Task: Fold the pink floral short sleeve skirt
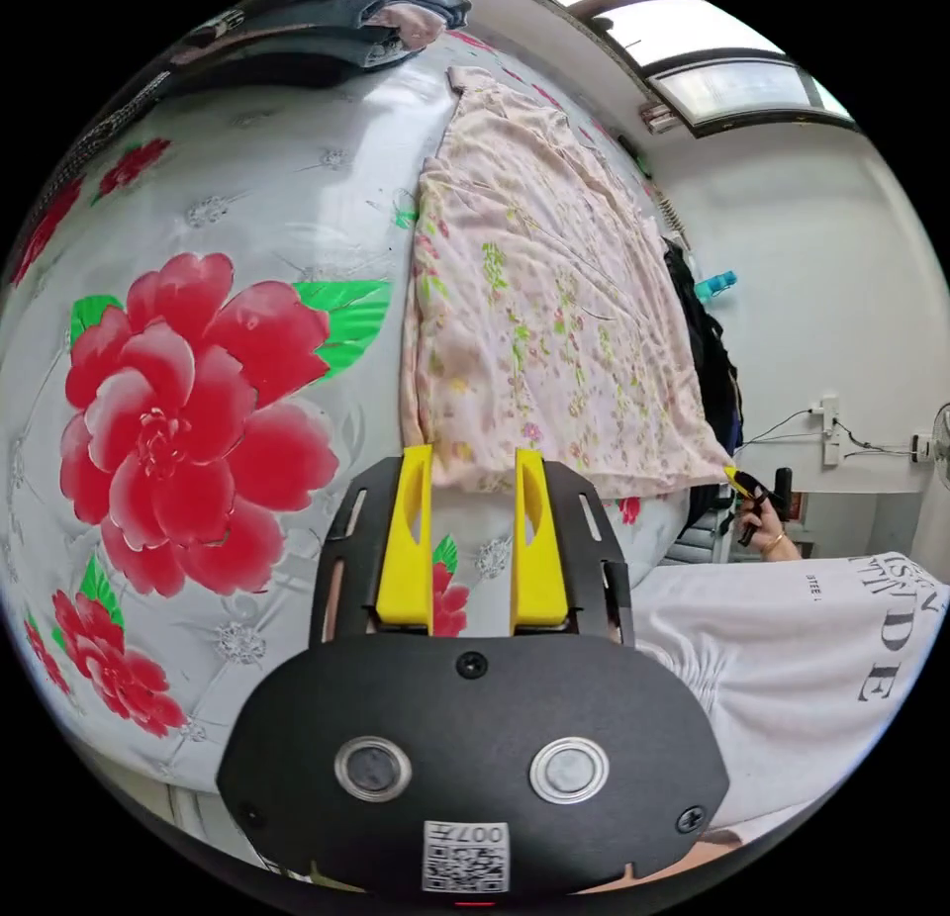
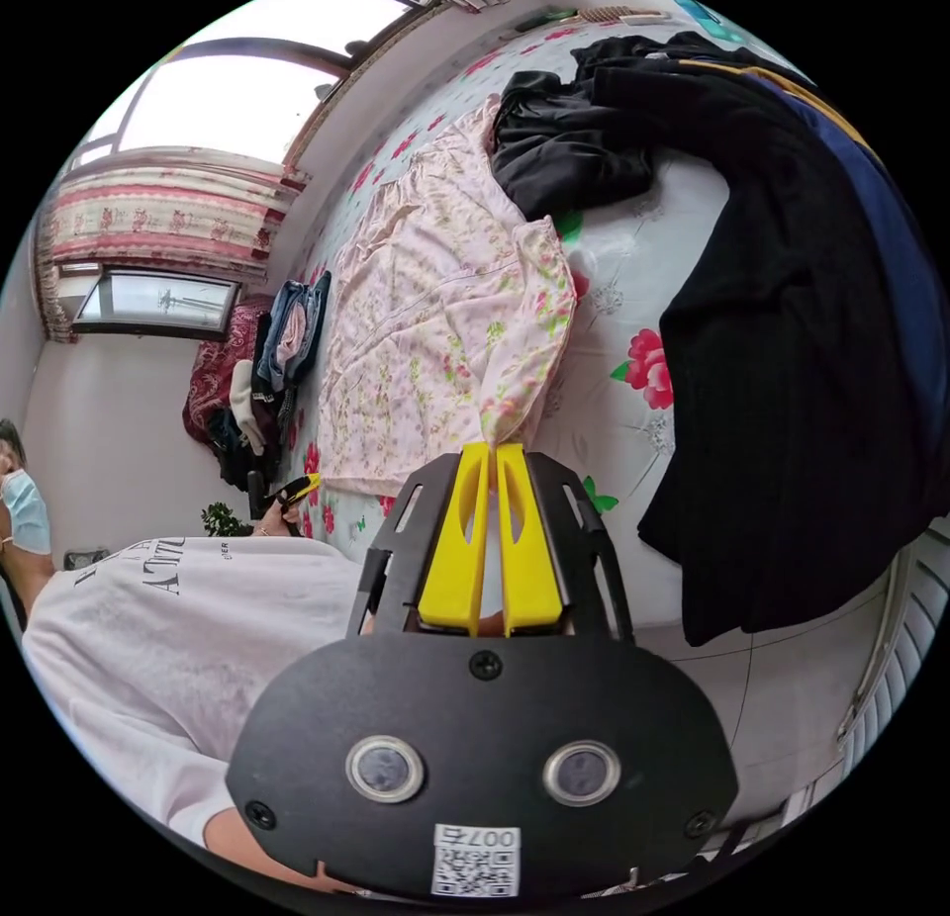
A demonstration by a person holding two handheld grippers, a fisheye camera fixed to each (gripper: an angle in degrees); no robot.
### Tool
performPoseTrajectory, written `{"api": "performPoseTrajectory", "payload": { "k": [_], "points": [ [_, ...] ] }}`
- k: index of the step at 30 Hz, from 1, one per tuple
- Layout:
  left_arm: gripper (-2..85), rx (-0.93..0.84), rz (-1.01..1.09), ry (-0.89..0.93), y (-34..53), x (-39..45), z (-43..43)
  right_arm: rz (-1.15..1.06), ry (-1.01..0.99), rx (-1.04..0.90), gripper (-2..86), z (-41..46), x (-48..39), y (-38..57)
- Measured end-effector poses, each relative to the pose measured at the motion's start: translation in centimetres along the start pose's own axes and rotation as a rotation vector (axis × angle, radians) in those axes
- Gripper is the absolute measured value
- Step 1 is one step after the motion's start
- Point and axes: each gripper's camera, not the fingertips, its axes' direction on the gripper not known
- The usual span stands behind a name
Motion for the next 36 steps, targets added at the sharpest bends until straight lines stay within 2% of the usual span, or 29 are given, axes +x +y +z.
{"api": "performPoseTrajectory", "payload": {
  "k": [3,6,8,12,14,17,22,24,27,31,36],
  "points": [
    [2.6,-0.089,0.017,-0.115,-0.6,2.3,1.7,0.028,-0.012,-0.009,-0.2,0.7,0.8,1.5],
    [-0.4,-0.079,-0.039,0.06,-1.3,1.9,1.8,0.046,-0.035,-0.018,-0.2,1.0,1.3,2.6],
    [-0.8,0.007,-0.108,0.177,-1.7,0.9,-0.1,0.053,-0.063,-0.018,-0.2,0.8,1.5,2.8],
    [-0.9,0.067,-0.12,0.32,-5.2,0.0,-3.6,0.089,-0.245,0.041,-0.3,-0.8,2.3,0.2],
    [-1.0,0.114,-0.093,0.381,-9.8,0.9,-6.8,0.104,-0.32,0.092,-0.3,-2.0,2.0,-2.6],
    [-1.0,0.232,-0.012,0.435,-16.7,4.9,-12.8,0.023,-0.442,0.206,-0.3,-5.4,-2.1,-8.6],
    [-1.0,0.465,0.185,0.417,-23.2,16.0,-26.8,-0.296,-0.428,0.449,-0.3,-15.8,-15.5,-13.0],
    [-1.0,0.561,0.269,0.418,-22.9,20.0,-32.4,-0.439,-0.48,0.591,-0.4,-21.8,-21.0,-10.5],
    [-1.0,0.675,0.386,0.402,-19.5,24.9,-39.6,-0.564,-0.512,0.658,-0.4,-27.1,-25.1,-5.4],
    [-1.0,0.721,0.485,0.374,-12.3,27.7,-44.2,-0.648,-0.496,0.66,-0.4,-29.4,-26.2,2.0],
    [-1.0,0.686,0.501,0.33,-3.6,26.3,-44.0,-0.689,-0.428,0.536,-0.4,-26.8,-23.5,12.2]
  ]
}}
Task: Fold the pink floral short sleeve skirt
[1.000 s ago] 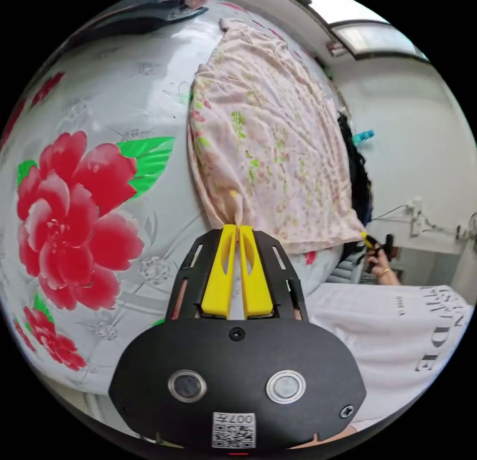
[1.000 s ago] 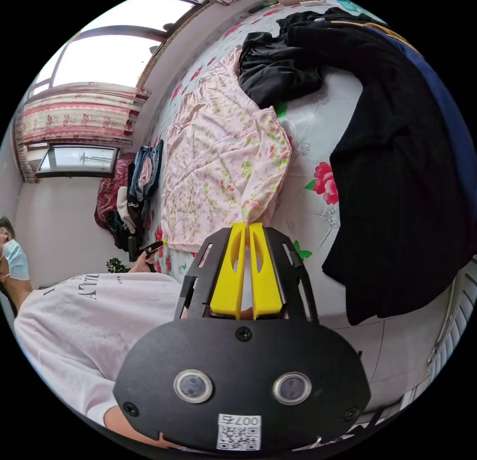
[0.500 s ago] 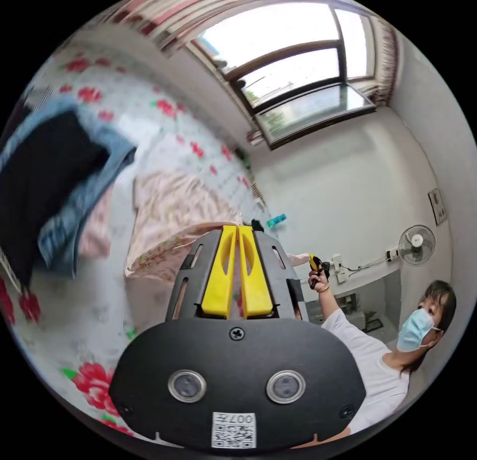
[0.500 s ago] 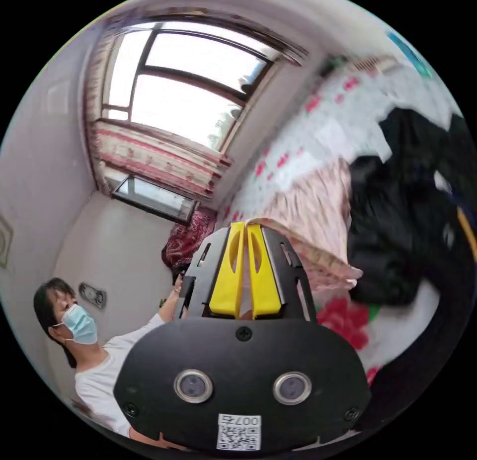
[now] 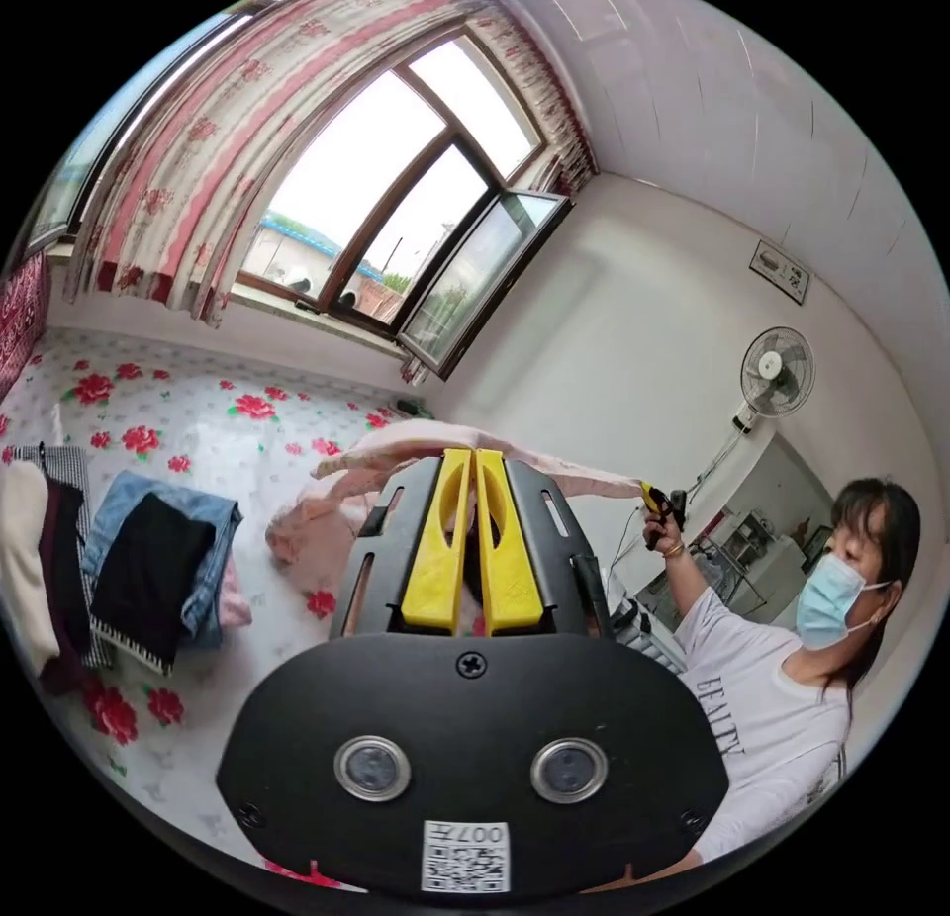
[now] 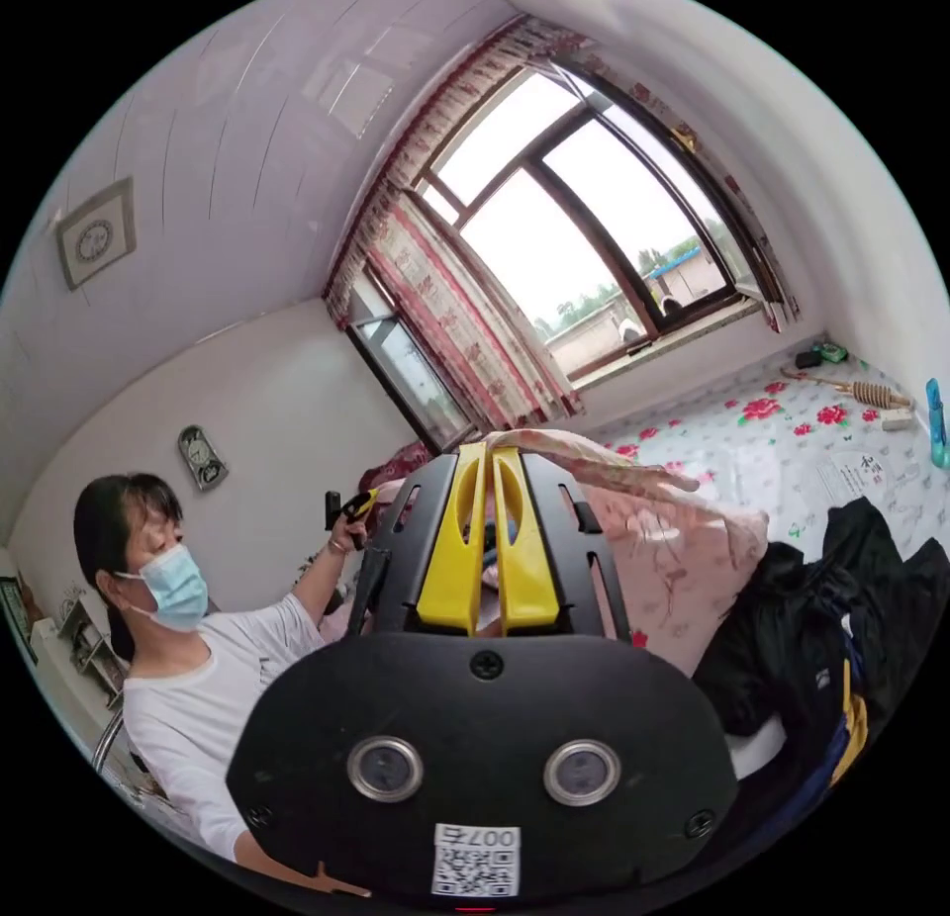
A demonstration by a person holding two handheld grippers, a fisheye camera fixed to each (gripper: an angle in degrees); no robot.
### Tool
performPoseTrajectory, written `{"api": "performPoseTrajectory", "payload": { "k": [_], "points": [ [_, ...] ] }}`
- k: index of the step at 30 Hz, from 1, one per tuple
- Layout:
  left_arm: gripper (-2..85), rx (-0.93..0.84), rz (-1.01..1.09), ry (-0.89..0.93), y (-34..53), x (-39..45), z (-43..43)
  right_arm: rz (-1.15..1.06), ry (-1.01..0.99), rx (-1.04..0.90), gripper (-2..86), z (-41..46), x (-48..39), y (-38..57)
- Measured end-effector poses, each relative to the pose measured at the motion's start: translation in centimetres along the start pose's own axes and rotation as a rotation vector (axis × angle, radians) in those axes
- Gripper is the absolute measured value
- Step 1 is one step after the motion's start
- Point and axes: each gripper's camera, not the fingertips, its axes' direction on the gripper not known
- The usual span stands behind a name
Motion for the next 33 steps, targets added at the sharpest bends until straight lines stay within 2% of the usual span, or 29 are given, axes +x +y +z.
{"api": "performPoseTrajectory", "payload": {
  "k": [7,14,18,24,29,33],
  "points": [
    [-1.0,-0.177,-0.099,-0.027,14.8,-1.4,-3.2,0.027,0.084,-0.24,-0.3,-0.2,-0.5,14.3],
    [-1.0,-0.327,-0.364,-0.078,30.7,-6.5,-4.2,0.312,0.074,-0.359,-0.3,1.0,6.4,29.4],
    [-1.0,-0.332,-0.532,-0.049,37.9,-8.4,-6.4,0.465,0.08,-0.409,-0.3,1.0,9.6,36.1],
    [-1.0,-0.288,-0.636,-0.017,43.8,-7.1,-12.2,0.55,0.043,-0.408,-0.3,-1.6,9.7,39.0],
    [-1.0,-0.227,-0.551,0.033,42.9,-3.0,-17.5,0.543,0.025,-0.373,-0.3,-4.7,7.5,36.6],
    [-1.0,-0.249,-0.503,0.034,41.0,-2.1,-19.1,0.547,0.007,-0.363,-0.3,-5.5,7.6,32.5]
  ]
}}
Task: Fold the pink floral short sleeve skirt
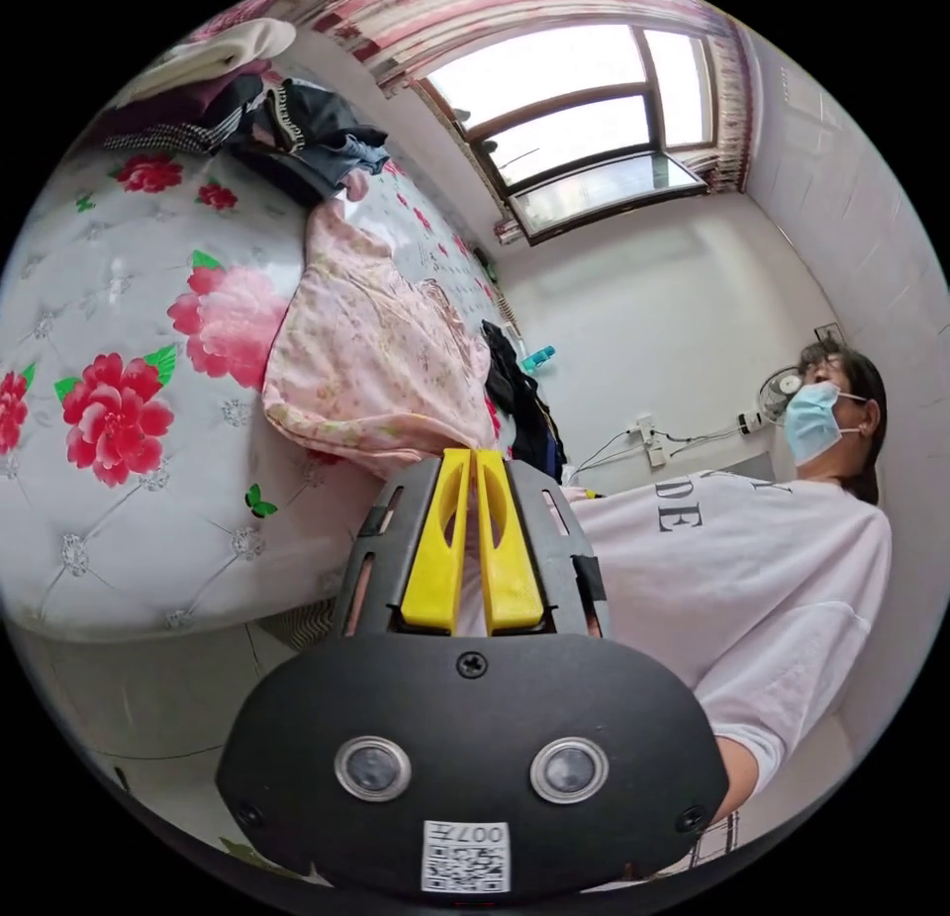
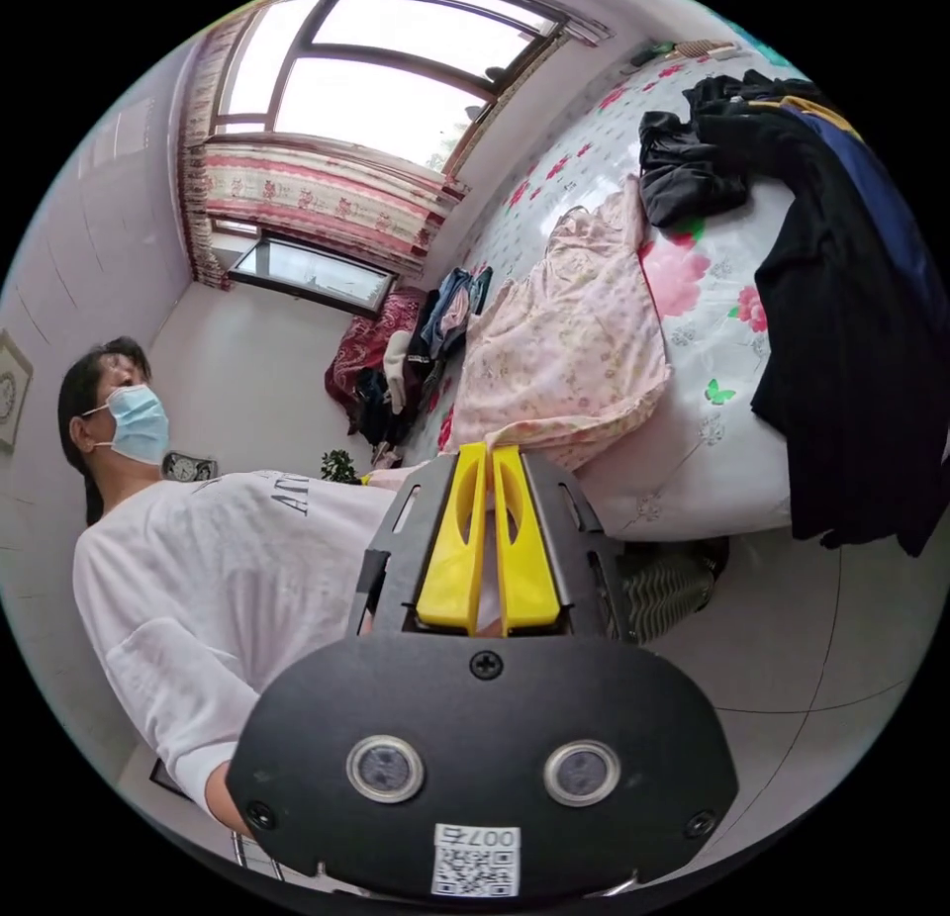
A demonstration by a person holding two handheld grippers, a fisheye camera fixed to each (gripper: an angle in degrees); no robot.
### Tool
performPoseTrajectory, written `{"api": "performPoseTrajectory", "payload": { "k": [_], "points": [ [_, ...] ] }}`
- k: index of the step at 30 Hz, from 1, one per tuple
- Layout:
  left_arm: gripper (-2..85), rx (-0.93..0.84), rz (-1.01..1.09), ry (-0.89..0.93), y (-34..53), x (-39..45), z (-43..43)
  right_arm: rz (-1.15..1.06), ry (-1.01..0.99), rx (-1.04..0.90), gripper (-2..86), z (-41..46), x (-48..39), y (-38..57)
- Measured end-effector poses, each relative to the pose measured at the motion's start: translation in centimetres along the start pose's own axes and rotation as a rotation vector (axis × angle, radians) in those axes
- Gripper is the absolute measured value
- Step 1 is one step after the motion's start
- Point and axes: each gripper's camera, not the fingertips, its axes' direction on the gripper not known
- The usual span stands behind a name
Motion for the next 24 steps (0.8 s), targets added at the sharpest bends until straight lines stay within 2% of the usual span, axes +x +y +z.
{"api": "performPoseTrajectory", "payload": {
  "k": [4,9,17,21,24],
  "points": [
    [-1.0,0.035,-0.033,0.027,-4.0,-1.7,-0.3,0.016,-0.07,0.015,-0.3,-0.4,0.0,-6.0],
    [-1.0,0.057,-0.161,0.039,-11.7,-6.6,2.3,0.077,-0.112,0.038,-0.3,1.2,1.9,-18.6],
    [-0.8,0.015,-0.361,-0.053,-25.7,-15.0,11.0,0.173,0.046,0.018,-0.1,7.6,7.8,-38.2],
    [-0.2,0.032,-0.418,-0.075,-28.9,-18.2,14.3,0.238,0.137,0.043,0.2,12.2,12.7,-45.9],
    [3.4,0.078,-0.455,-0.122,-29.5,-20.6,15.4,0.266,0.261,0.036,1.3,15.0,15.9,-49.3]
  ]
}}
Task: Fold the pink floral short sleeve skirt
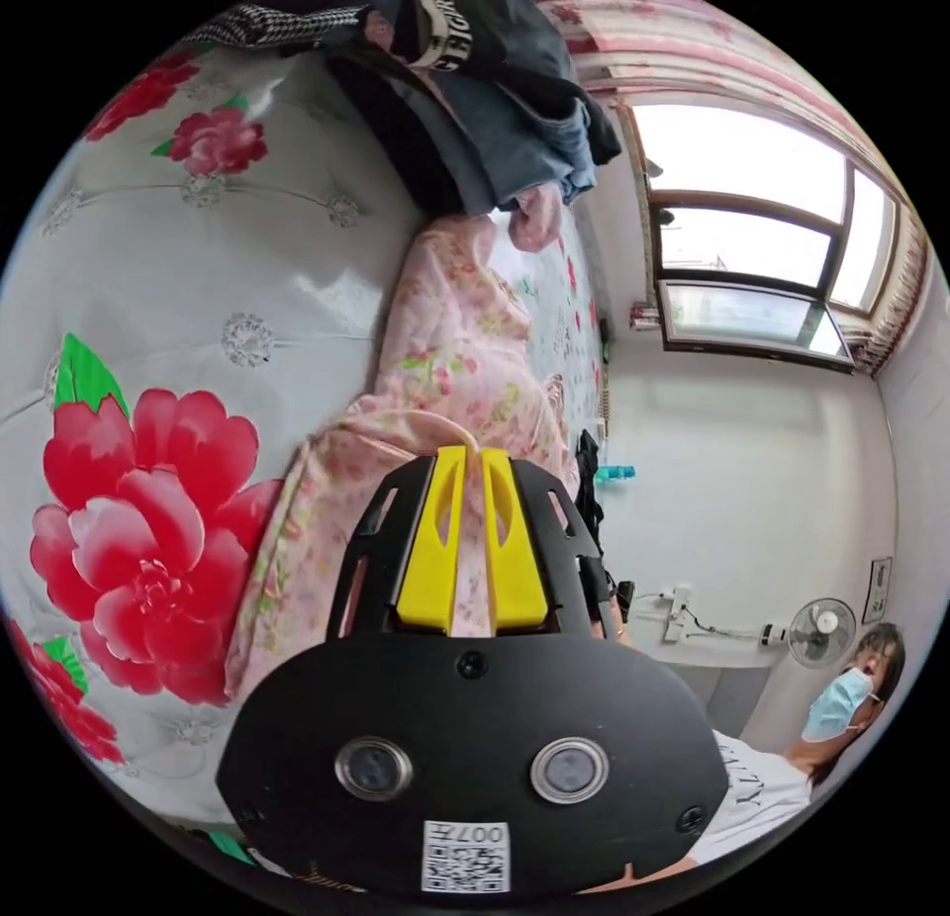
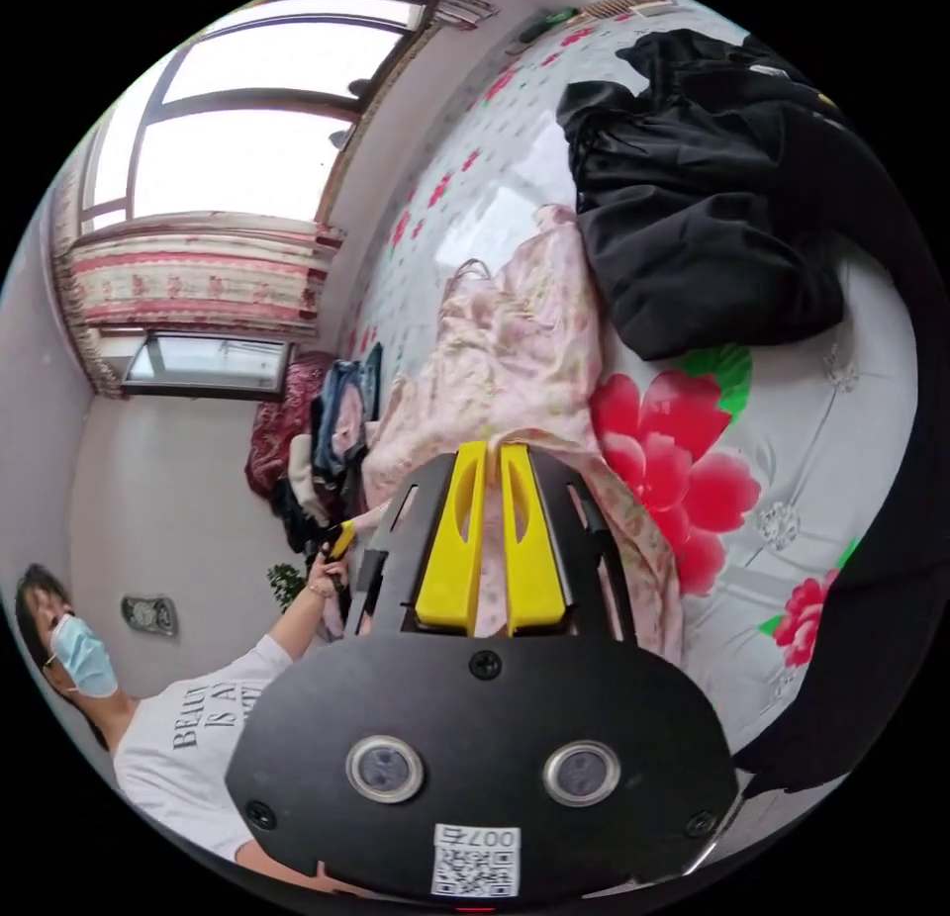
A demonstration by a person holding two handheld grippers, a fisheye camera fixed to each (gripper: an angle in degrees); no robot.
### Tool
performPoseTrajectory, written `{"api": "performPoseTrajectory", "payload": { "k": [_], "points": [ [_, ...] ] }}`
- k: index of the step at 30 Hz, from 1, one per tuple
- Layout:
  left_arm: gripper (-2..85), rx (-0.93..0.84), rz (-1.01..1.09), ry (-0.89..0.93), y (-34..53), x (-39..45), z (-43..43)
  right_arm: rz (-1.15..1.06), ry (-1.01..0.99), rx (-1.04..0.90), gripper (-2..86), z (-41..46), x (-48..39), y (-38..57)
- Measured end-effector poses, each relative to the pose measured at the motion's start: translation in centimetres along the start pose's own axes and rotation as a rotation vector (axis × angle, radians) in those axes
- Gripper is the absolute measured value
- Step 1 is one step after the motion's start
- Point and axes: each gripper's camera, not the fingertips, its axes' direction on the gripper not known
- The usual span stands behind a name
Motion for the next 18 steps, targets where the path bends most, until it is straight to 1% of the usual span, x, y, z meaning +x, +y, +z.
{"api": "performPoseTrajectory", "payload": {
  "k": [2,4,7,9,13,15,17,18],
  "points": [
    [6.4,0.056,-0.014,-0.01,0.0,-1.6,-0.1,0.019,0.052,0.025,2.1,0.8,1.0,-1.4],
    [7.3,0.102,0.009,-0.02,0.6,-2.4,-0.8,0.033,0.068,0.085,2.7,0.5,2.0,-2.0],
    [7.9,0.081,0.055,-0.077,2.4,-3.0,-1.6,0.035,0.06,0.142,3.7,-1.0,3.1,-1.2],
    [8.3,0.048,0.091,-0.148,4.3,-3.0,-1.6,0.006,0.106,0.089,4.7,-1.0,3.2,0.9],
    [10.4,0.005,0.118,-0.368,9.7,-3.7,-0.5,-0.048,0.222,0.002,6.4,0.3,2.9,5.9],
    [11.3,-0.009,0.123,-0.442,11.5,-4.1,0.6,-0.066,0.273,-0.071,7.2,2.4,2.8,8.5],
    [11.3,-0.062,0.111,-0.521,12.8,-4.8,2.9,-0.093,0.309,-0.128,7.3,4.4,2.5,9.8],
    [10.9,-0.051,0.122,-0.541,13.0,-4.7,3.4,-0.108,0.34,-0.15,7.2,5.8,2.2,10.2]
  ]
}}
